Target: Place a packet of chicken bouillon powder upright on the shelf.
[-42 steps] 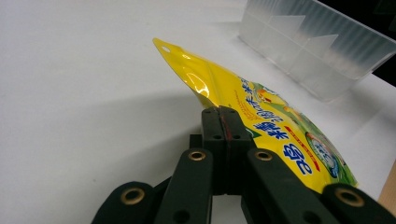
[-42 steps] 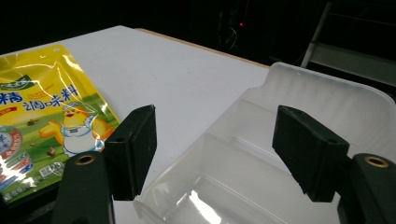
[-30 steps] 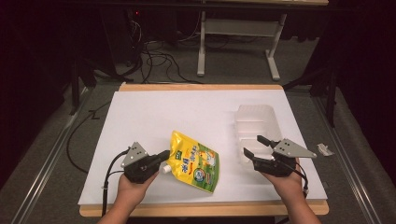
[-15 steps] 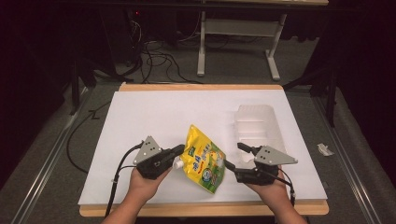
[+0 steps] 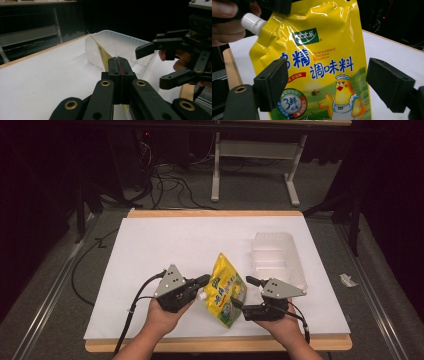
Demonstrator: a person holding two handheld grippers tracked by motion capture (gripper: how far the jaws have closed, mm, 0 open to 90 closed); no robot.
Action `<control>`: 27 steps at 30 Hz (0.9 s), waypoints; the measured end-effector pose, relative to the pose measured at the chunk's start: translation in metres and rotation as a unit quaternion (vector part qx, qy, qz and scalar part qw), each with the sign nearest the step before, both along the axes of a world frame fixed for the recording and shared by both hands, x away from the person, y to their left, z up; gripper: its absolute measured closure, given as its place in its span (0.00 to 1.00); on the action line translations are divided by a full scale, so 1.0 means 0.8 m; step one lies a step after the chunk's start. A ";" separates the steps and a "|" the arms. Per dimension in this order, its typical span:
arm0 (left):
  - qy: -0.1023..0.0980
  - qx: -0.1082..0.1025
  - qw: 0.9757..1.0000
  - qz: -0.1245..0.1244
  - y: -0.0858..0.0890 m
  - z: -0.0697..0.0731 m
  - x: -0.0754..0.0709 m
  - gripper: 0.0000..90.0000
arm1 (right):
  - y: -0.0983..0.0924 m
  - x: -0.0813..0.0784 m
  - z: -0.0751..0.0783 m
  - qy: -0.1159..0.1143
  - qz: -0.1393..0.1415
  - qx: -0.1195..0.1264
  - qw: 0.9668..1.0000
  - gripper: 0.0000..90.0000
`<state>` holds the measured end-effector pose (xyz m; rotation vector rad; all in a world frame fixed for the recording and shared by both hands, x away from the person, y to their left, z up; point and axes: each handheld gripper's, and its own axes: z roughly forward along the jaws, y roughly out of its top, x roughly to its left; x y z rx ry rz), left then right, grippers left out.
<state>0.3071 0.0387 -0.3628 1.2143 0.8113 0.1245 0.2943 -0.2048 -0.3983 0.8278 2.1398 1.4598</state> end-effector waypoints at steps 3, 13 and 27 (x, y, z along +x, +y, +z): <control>-0.012 0.002 1.000 -0.015 -0.008 0.004 -0.008 1.00 | 0.000 -0.001 0.001 -0.002 -0.005 -0.006 1.000 0.20; -0.035 0.001 0.998 -0.056 -0.022 0.013 -0.037 1.00 | -0.027 0.012 0.009 -0.014 -0.012 0.019 1.000 0.19; -0.040 0.001 0.997 -0.066 -0.024 0.013 -0.042 1.00 | -0.025 0.035 0.010 0.000 0.055 0.034 0.998 0.21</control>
